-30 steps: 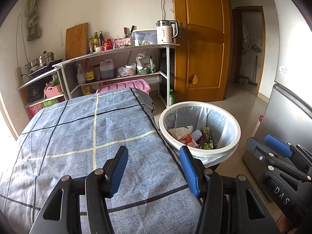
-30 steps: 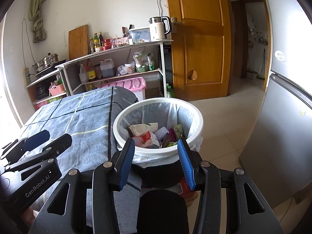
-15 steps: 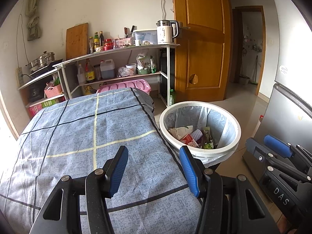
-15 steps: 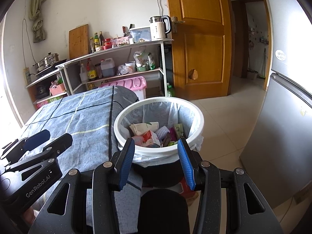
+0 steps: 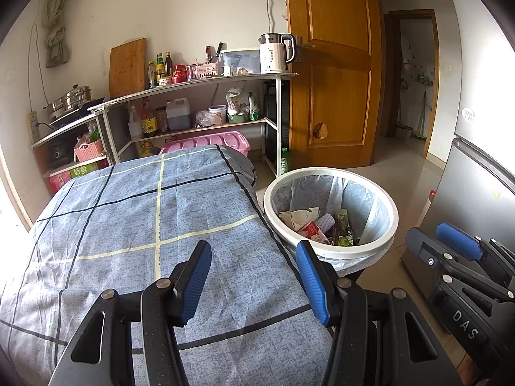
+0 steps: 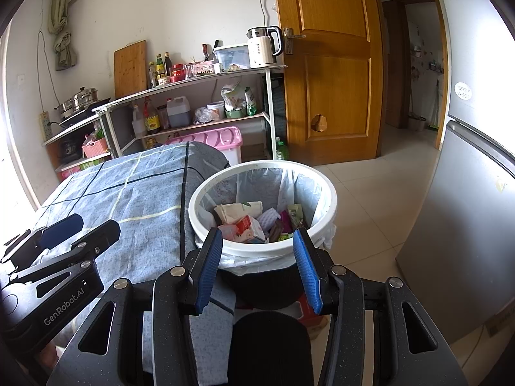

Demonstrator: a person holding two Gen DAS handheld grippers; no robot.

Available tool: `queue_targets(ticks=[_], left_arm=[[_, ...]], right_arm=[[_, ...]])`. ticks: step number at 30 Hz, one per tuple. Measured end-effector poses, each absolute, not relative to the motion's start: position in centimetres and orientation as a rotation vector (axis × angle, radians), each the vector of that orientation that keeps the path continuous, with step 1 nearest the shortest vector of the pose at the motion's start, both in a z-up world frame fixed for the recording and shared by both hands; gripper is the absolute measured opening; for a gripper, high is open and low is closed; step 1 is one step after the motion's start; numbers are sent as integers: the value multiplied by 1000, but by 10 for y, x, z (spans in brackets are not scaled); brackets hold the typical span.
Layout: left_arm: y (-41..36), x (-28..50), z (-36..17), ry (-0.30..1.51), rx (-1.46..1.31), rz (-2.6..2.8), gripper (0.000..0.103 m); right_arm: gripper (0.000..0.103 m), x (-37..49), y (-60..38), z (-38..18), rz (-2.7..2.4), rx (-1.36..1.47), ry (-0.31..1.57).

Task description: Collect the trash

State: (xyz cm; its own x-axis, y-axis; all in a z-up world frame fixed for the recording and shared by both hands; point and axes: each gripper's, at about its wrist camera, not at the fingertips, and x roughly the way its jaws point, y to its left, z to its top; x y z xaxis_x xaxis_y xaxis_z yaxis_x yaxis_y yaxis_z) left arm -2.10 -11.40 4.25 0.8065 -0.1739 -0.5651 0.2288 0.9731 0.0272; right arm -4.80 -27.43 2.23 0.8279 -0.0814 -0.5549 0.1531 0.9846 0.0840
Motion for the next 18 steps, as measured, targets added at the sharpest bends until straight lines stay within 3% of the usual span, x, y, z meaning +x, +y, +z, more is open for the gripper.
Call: queue_targets(ticks=[18], left_arm=[[-113,-21,43,598,98,-215,55]], right_arm=[[47,-49,-274,22,-123,128,583]])
